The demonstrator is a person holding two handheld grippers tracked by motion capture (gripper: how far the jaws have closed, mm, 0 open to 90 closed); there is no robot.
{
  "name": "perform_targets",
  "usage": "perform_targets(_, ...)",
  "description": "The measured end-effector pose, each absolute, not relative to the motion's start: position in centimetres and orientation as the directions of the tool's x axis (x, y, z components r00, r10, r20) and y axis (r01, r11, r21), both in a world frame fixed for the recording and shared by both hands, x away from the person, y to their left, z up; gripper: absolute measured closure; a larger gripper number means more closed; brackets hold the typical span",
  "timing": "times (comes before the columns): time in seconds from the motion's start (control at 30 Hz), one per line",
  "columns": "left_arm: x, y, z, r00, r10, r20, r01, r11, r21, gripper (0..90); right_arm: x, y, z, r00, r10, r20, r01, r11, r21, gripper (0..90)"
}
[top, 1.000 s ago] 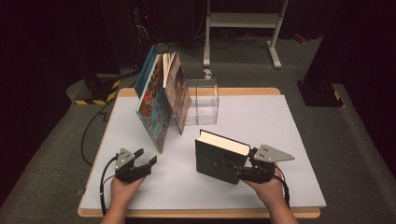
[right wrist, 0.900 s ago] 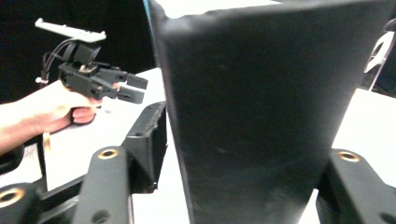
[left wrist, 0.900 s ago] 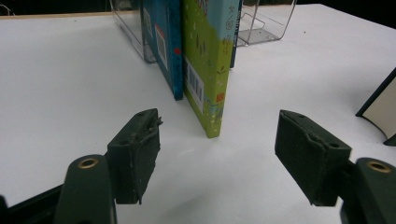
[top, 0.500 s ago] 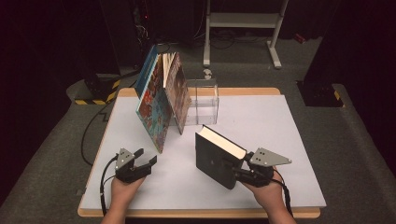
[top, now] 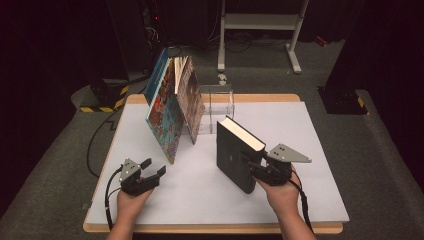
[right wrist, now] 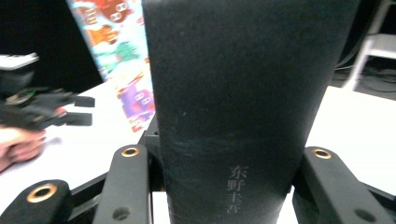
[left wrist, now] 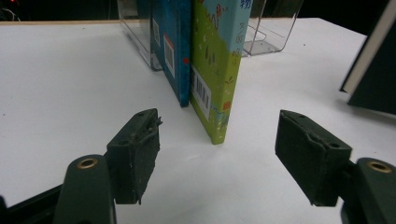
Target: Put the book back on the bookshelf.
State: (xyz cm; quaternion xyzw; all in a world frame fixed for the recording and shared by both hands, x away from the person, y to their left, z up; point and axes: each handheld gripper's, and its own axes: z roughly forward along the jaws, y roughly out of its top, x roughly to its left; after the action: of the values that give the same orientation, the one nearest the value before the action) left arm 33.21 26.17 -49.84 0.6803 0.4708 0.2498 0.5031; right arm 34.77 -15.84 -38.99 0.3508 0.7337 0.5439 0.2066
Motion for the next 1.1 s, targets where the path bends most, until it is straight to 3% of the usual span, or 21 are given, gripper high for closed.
perform_targets(0.33,33.2,26.1,-49.8,0.447,0.883,-0.141,0.376,-0.042,0.926,30.8,39.1,-12.1,-37.9,-0.55,0.835,0.022,0.27,0.152,0.951,54.1)
perform_targets(1.1,33.0,26.3,-49.7,0.46,0.87,-0.178,0.375,-0.009,0.927,30.8,49.0,-6.2,-38.6,-0.378,0.926,-0.001,0.258,0.106,0.96,54.1)
